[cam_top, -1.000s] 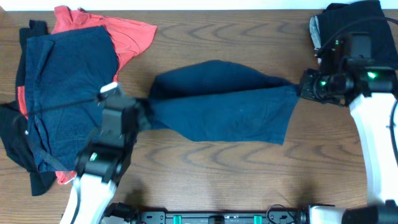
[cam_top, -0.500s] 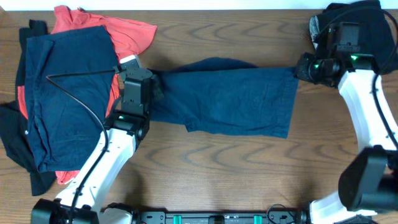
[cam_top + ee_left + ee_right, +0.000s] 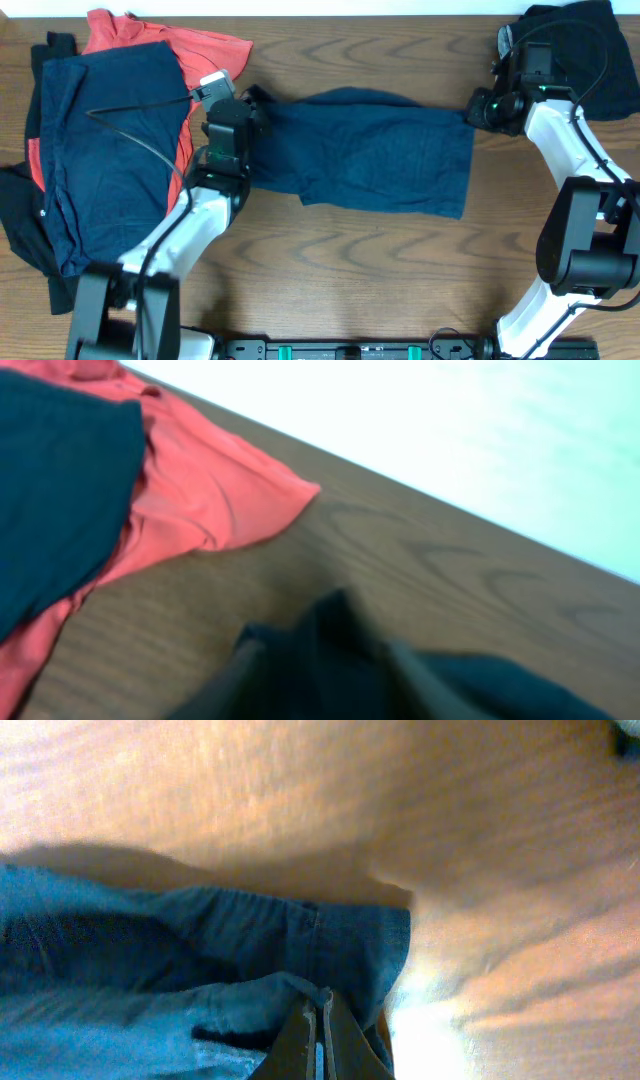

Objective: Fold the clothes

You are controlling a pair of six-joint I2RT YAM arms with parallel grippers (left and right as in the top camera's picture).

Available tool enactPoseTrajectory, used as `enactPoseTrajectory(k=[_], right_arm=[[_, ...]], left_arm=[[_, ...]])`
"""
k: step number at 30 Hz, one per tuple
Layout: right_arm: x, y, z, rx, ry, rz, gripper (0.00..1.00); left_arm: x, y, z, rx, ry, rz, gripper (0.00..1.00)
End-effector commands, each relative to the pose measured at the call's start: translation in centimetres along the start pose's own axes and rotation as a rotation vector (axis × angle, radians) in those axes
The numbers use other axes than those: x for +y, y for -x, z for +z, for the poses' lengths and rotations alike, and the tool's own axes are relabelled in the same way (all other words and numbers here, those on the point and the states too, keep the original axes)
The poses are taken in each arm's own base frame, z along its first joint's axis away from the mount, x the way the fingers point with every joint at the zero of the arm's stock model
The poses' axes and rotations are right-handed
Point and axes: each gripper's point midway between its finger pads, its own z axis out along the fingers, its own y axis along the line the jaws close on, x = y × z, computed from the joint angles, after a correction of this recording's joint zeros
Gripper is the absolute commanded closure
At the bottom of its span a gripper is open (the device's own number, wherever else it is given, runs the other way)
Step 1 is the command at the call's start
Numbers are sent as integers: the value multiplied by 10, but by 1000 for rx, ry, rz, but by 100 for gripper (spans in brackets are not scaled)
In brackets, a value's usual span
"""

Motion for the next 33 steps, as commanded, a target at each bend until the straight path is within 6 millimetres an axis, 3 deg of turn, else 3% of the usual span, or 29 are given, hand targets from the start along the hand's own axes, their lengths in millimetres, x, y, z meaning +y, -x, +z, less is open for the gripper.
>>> enactPoseTrajectory(k=[1, 2, 3, 4, 9, 15, 20, 25, 29, 30, 33], right_arm=[[-9, 11, 2, -40, -22, 30, 99], [-9, 15, 3, -56, -21, 28, 99], [-9, 18, 3, -67, -18, 26, 99], [-8, 22, 4, -83, -14, 23, 99], [-4, 33, 3, -129, 2, 14, 63], [9, 28, 2, -103, 75, -39, 38], [-11, 15, -5, -16, 40, -18, 12], [-40, 7, -20, 56, 115, 17, 10], [-49, 3, -27, 77, 181, 24, 13], [-51, 1, -28, 86, 184, 24, 16], [-51, -6, -29, 114, 183, 28, 33]], left_arm=[[5, -4, 16, -22, 21, -2, 24], [5, -6, 20, -28, 18, -3, 5], [5, -7, 23, -34, 15, 7, 2], [4, -8, 26, -40, 13, 23, 2], [2, -6, 27, -54, 7, 128, 2], [-7, -18, 23, 14, -59, 195, 2], [-9, -39, 21, 113, -97, 222, 2], [-20, -60, 13, 299, -218, 168, 2], [-18, -54, 9, 386, -224, 240, 2], [-20, -52, 8, 406, -246, 260, 1], [-24, -49, 4, 451, -321, 312, 16]])
